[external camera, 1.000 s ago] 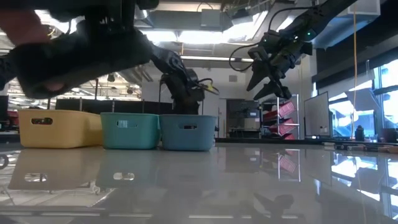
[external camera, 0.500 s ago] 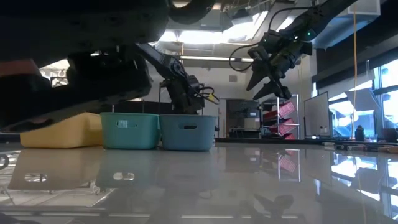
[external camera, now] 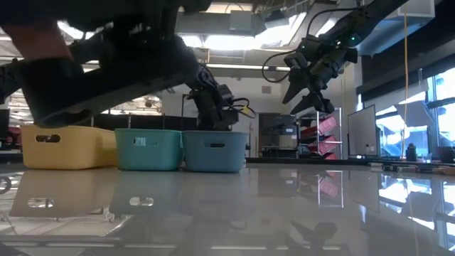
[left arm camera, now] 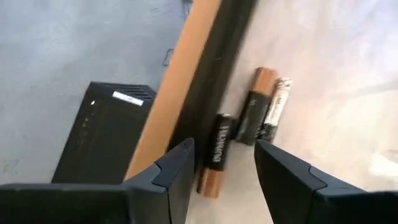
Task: Sort batteries
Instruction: Put the large black battery into the blue bin
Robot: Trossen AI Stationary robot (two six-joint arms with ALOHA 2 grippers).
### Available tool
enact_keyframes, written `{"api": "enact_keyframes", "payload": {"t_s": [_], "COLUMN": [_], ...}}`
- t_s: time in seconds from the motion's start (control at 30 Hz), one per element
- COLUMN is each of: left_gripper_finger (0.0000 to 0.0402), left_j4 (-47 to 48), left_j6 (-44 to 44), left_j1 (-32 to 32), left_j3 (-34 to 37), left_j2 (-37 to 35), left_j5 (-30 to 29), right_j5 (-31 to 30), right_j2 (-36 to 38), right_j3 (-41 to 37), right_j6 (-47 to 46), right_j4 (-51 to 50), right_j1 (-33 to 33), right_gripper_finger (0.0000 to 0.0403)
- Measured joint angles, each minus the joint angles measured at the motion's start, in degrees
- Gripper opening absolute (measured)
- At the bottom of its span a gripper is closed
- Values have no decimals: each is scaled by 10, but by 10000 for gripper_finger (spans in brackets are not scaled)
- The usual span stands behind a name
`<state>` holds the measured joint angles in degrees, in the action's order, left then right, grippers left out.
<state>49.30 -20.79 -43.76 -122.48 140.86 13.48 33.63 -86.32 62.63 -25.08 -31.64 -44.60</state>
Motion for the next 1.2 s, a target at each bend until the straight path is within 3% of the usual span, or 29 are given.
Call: {"api": "enact_keyframes", "payload": {"t_s": [0.07,0.93,1.2], "left_gripper_finger": [159,159,159], "left_j4": [5,47,98], "left_j6": [0,-28,-52], "left_j1": [3,2,5], "left_j3": [-7,-6,-7], "left_j2": [0,9,9], "left_j5": [18,-2,-1], "right_j5": [0,-1,0], "right_j2": [0,0,0], "right_j3": [0,0,0], "right_j6": [1,14,15], "right_j4": [0,1,0], "right_j1": [0,0,0], "right_gripper_finger": [172,172,172]}}
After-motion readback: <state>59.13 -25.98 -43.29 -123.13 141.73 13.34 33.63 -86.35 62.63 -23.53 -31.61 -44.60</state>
